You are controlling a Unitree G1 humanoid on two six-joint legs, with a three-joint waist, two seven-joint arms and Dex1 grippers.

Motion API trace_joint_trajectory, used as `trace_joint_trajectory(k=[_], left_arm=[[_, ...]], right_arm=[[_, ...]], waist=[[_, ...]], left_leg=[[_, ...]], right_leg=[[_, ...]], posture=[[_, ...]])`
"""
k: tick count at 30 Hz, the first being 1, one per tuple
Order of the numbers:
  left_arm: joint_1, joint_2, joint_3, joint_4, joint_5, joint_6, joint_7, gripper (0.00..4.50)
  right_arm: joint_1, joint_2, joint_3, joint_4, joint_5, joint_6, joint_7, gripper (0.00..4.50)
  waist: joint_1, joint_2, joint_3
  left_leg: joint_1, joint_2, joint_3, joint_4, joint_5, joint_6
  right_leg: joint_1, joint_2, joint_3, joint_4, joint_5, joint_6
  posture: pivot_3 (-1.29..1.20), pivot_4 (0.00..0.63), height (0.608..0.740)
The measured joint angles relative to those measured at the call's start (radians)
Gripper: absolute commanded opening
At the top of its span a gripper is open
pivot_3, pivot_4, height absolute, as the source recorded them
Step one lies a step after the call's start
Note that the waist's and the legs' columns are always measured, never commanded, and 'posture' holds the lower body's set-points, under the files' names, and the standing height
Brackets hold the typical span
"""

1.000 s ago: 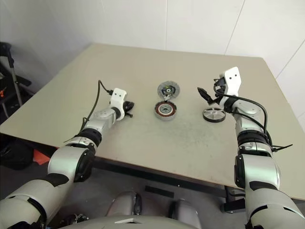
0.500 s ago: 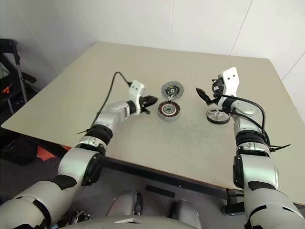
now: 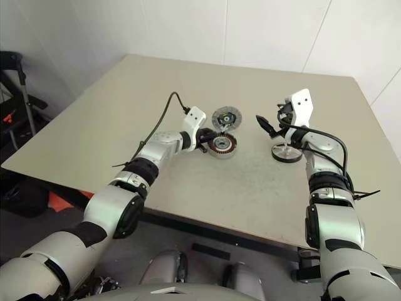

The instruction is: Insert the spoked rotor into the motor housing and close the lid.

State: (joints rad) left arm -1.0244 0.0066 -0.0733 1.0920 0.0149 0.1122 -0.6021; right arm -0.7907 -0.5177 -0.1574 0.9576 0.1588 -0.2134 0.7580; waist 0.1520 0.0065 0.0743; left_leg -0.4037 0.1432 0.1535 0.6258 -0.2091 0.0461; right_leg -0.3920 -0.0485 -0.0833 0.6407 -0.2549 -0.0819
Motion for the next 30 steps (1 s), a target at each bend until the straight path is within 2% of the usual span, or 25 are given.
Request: trace_joint_trajectory(k=[12, 30], left_arm=[[-0.019, -0.038, 0.011, 0.040, -0.010, -0.019, -0.074, 0.83], [-0.034, -0.058, 0.019, 0.082, -0.009, -0.021, -0.044, 0.83]], right_arm=[[0.024, 0.001, -0.001, -0.033, 0.002, 0.005, -0.001, 4.50], [0.065, -0.019, -0.007, -0.125, 0.008, 0.051, 0.030, 4.50]], waist=[[0.001, 0.000, 0.000], [0.001, 0.000, 0.000]], left_leg=[[0.000, 0.000, 0.000, 0.001, 0.000, 0.000], [0.000, 0.000, 0.000, 0.002, 0.000, 0.001]], right_leg=[[0.000, 0.000, 0.000, 0.000, 0.000, 0.000], [0.000, 0.000, 0.000, 0.000, 0.000, 0.001]], posture=[[0.00, 0.000, 0.740], [0.00, 0.000, 0.740]])
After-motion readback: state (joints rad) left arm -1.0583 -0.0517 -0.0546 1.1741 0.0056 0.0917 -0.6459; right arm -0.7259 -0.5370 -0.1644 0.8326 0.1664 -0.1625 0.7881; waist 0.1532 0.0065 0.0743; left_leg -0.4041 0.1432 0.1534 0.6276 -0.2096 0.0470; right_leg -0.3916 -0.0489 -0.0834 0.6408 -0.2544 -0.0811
